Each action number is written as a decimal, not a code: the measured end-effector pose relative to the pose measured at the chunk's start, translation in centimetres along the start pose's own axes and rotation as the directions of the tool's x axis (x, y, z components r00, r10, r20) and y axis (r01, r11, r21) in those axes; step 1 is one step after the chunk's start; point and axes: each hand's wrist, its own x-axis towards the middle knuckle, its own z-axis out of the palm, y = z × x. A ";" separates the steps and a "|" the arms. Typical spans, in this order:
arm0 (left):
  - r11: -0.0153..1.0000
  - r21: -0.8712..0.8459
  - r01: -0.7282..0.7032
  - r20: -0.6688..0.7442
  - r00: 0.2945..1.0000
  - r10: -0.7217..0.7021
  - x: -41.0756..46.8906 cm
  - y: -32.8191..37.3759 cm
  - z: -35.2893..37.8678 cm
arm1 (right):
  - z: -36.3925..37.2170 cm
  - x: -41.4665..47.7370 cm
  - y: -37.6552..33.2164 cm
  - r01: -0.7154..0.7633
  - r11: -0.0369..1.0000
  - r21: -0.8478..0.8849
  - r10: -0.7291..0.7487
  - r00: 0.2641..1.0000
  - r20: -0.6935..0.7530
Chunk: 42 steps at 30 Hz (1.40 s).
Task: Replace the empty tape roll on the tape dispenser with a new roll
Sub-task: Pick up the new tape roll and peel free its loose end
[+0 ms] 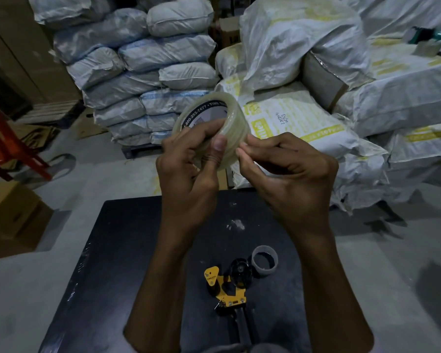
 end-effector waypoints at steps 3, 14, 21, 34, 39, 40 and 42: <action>1.000 -0.002 -0.015 -0.003 1.000 0.015 0.2 0.3 0.0 | 0.1 0.1 0.1 0.006 1.000 0.006 -0.006 1.000 -0.005; 0.999 -0.040 0.022 -0.036 0.999 -0.023 0.2 0.4 0.4 | 0.8 0.0 0.1 0.023 0.999 -0.028 -0.025 0.998 -0.057; 0.977 -0.135 0.167 -0.024 0.985 -0.172 0.1 0.5 0.6 | 0.1 0.8 -0.1 -0.004 1.000 0.010 0.004 1.000 0.016; 0.990 -0.087 0.115 0.043 0.993 -0.112 -0.1 -0.9 0.0 | 0.6 1.0 0.2 0.058 0.995 -0.077 -0.055 0.998 0.034; 0.989 -0.110 0.099 0.032 0.995 -0.096 -0.1 -1.1 -0.2 | 0.6 0.9 0.0 -0.030 1.000 -0.003 0.030 0.998 0.063; 0.990 -0.107 0.092 0.027 0.996 -0.090 0.0 -1.1 -0.2 | 0.5 0.9 0.0 -0.042 0.999 0.008 0.041 0.997 0.064; 0.990 -0.111 0.082 0.025 0.997 -0.080 -0.1 -1.1 -0.1 | 0.5 0.9 -0.1 -0.060 0.998 0.018 0.058 0.997 0.058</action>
